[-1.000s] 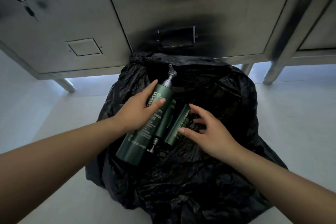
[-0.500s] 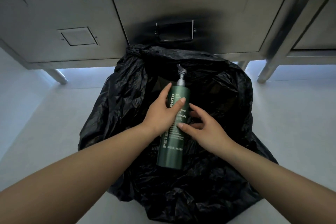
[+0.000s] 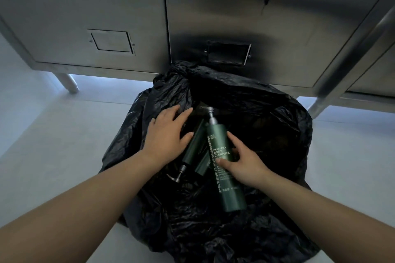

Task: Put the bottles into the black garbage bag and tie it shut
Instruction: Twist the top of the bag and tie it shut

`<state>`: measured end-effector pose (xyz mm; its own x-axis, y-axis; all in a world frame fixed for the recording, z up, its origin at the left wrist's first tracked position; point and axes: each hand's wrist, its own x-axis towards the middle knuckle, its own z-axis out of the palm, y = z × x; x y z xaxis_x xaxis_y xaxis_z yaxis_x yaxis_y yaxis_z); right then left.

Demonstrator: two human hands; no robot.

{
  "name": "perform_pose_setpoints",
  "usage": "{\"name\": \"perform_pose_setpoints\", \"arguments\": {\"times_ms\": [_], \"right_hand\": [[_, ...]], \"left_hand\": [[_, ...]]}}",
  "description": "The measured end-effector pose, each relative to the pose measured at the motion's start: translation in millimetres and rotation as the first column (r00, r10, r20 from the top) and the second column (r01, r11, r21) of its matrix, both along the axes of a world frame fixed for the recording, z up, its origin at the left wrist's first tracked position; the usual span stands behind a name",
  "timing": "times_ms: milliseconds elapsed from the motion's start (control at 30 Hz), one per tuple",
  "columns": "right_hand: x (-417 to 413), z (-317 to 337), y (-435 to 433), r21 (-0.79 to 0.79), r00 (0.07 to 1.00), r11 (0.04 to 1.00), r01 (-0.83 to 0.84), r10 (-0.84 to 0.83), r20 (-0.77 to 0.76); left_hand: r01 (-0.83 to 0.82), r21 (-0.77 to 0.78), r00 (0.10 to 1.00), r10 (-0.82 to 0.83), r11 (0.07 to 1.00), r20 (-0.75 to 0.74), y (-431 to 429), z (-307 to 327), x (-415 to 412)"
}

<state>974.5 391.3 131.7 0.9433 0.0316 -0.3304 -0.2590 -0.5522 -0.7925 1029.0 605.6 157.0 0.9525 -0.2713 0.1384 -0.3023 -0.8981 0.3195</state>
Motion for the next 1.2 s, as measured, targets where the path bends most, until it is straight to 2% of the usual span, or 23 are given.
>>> {"name": "perform_pose_setpoints", "arguments": {"times_ms": [33,100,233,367,400,467,533,600,700,800,933,1067,1133,1200], "right_hand": [[-1.1,-4.6,-2.5,-0.019,0.999,1.0,0.005,-0.005,-0.046],[0.4,-10.6,-3.7,-0.041,0.993,0.999,0.034,-0.038,-0.109],[12.4,-7.1,1.6,-0.04,0.985,0.986,0.16,-0.162,-0.06],[7.4,2.4,6.3,-0.019,0.975,0.978,0.206,-0.204,0.083],[2.0,4.9,5.1,-0.044,0.977,0.985,0.169,-0.161,0.14],[-7.0,14.9,-4.4,-0.199,0.954,0.978,0.054,0.009,0.3],[-8.3,28.1,-22.6,-0.362,0.856,0.932,0.026,0.166,0.49],[-5.6,41.6,-47.1,-0.393,0.773,0.909,0.135,0.152,0.616],[-1.0,50.8,-82.6,-0.364,0.73,0.881,0.301,0.032,0.682],[-5.4,43.2,-114.7,-0.346,0.745,0.86,0.375,-0.058,0.665],[-25.1,20.6,-144.1,-0.257,0.784,0.881,0.398,-0.181,0.593],[-65.6,-20.6,-164.9,-0.189,0.862,0.875,0.446,-0.363,0.354],[-91.5,-41.6,-168.9,-0.221,0.909,0.891,0.397,-0.348,0.23],[-110.8,-54.1,-167.3,-0.248,0.948,0.922,0.298,-0.255,0.193]], "left_hand": [[-0.026,0.064,1.0,0.025,0.998,0.007,6.2,-3.5,1.3],[-0.102,0.093,0.993,0.106,0.99,-0.044,16.5,-9.7,2.2],[-0.202,-0.022,0.965,0.196,0.979,-0.175,30.0,-20.2,4.1],[-0.213,-0.142,0.967,0.188,0.967,-0.174,35.9,-25.6,3.0],[-0.213,-0.161,0.965,0.181,0.964,-0.189,36.9,-26.7,2.7],[-0.204,-0.156,0.96,0.165,0.966,-0.228,37.3,-28.8,1.2],[-0.178,-0.109,0.963,0.15,0.978,-0.225,36.2,-31.2,-1.4],[-0.118,-0.064,0.978,0.104,0.991,-0.183,30.1,-31.3,-3.2],[-0.061,-0.043,0.99,0.055,0.997,-0.129,20.6,-28.8,-2.6],[-0.095,-0.027,0.992,0.093,0.995,-0.083,4.3,-24.9,-3.5],[-0.121,0.079,0.992,0.124,0.99,-0.039,-21.7,-27.0,-5.3],[-0.028,0.15,0.998,0.036,0.988,-0.053,-49.9,-33.0,-8.8],[0.044,0.161,0.995,-0.029,0.986,-0.093,-64.9,-36.2,-14.1],[0.132,0.139,0.982,-0.11,0.981,-0.155,-78.3,-40.1,-22.3]]}}
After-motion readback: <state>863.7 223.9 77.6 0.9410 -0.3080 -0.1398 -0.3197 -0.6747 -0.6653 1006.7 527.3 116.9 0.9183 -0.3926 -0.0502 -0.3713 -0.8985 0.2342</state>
